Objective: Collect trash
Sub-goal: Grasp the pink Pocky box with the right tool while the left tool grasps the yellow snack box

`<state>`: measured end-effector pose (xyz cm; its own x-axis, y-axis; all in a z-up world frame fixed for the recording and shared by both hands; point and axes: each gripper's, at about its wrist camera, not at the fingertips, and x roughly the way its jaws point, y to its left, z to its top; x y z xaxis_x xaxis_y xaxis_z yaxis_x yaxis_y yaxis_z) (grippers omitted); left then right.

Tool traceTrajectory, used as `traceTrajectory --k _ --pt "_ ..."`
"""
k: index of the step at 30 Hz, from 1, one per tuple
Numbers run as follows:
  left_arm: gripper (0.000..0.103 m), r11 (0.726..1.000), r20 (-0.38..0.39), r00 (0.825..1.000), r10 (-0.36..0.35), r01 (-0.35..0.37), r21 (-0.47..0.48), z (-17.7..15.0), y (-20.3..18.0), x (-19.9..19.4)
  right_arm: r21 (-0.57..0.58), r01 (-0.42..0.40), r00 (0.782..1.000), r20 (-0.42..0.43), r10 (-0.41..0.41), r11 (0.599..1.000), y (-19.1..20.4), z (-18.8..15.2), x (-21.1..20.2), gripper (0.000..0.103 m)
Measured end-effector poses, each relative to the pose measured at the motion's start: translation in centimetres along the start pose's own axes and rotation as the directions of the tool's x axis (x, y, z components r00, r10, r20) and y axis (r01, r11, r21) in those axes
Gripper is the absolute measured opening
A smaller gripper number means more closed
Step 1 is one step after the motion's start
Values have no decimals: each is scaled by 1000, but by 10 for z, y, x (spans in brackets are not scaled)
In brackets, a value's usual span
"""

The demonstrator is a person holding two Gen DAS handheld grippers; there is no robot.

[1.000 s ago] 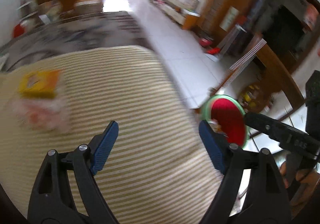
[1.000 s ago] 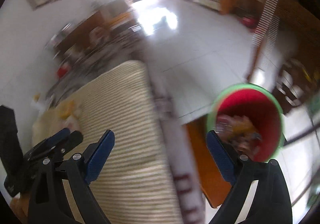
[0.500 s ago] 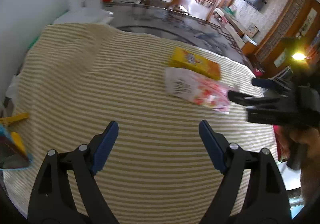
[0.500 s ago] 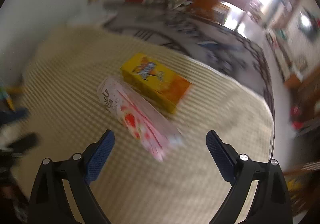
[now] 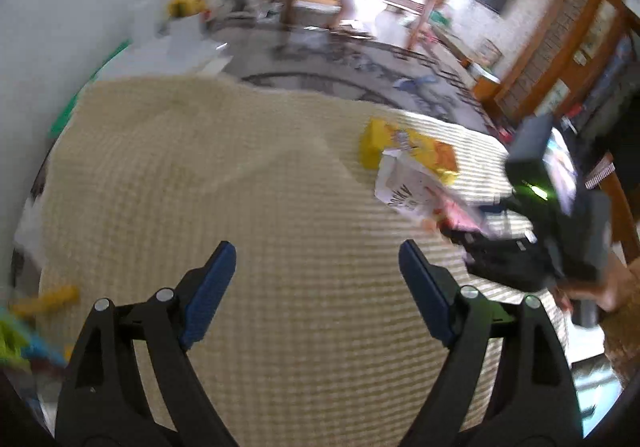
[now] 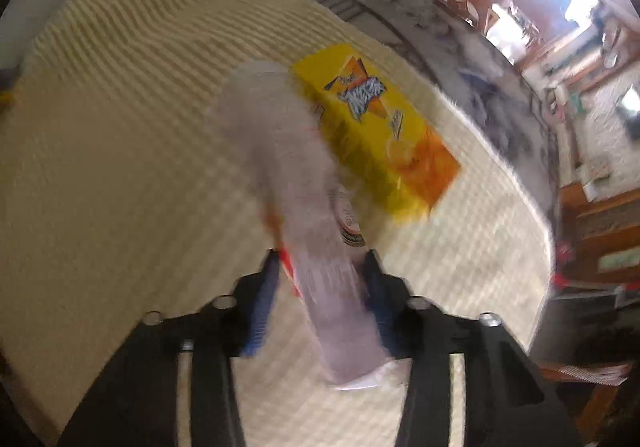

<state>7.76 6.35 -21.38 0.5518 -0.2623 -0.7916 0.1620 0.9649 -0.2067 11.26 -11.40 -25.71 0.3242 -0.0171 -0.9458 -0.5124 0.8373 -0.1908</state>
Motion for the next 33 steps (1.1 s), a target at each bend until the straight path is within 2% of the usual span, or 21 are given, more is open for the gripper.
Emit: traceTrajectory --k 1,4,6,9,11,12,14,15,16,17,19,21,22,25,27,28,30,32,33 --pt "82 998 3 1000 -13 13 55 10 -10 6 49 -53 999 2 53 997 -5 -13 -7 29" --pt "87 975 10 999 -38 35 220 33 -39 23 143 -104 994 0 105 984 -11 -57 -21 28" --pt "88 944 -5 999 -54 53 326 49 -58 39 245 -177 984 19 177 953 -17 -87 -32 27" --pt "88 864 -36 998 -52 63 499 69 -87 70 381 -261 964 60 258 887 -26 -125 -46 28" --pt "88 759 -36 999 -18 38 650 76 -108 94 466 -297 953 87 290 833 -28 -155 -51 28" --pt "88 677 -38 999 10 21 736 78 -120 108 492 -299 952 92 293 818 -27 -161 -54 28" --pt "88 567 -59 997 44 23 823 79 -132 125 558 -314 945 109 308 768 -29 -183 -55 28" --pt "89 526 -79 995 59 36 850 81 -136 134 577 -317 944 113 311 753 -29 -191 -55 28" --pt "89 495 -100 992 77 49 867 86 -140 144 601 -319 942 118 313 733 -30 -199 -53 28" --pt "88 485 -117 990 84 62 872 91 -142 152 618 -319 942 123 312 718 -31 -205 -52 28" --pt "88 488 -185 980 76 125 864 104 -146 164 650 -330 938 144 316 684 -31 -221 -56 28" --pt "88 483 -285 954 96 205 851 108 -149 182 664 -339 935 157 320 666 -33 -225 -57 30" --pt "88 473 -307 945 116 219 853 107 -151 188 672 -341 934 163 319 657 -34 -228 -57 31" --pt "88 417 -360 914 185 259 871 91 -157 209 689 -349 932 181 315 636 -38 -236 -60 31" --pt "88 397 -347 913 215 243 885 83 -158 217 697 -351 931 186 315 625 -44 -235 -58 31" --pt "87 403 -341 915 216 234 885 82 -158 218 700 -350 931 186 314 622 -47 -235 -57 31" --pt "84 438 -340 917 211 222 871 82 -158 216 705 -348 932 185 313 618 -50 -233 -57 31" --pt "72 466 -335 921 199 212 859 81 -158 210 703 -345 933 185 309 621 -53 -232 -57 33" --pt "70 478 -331 925 185 210 853 77 -158 203 701 -343 934 185 304 625 -52 -230 -56 38"
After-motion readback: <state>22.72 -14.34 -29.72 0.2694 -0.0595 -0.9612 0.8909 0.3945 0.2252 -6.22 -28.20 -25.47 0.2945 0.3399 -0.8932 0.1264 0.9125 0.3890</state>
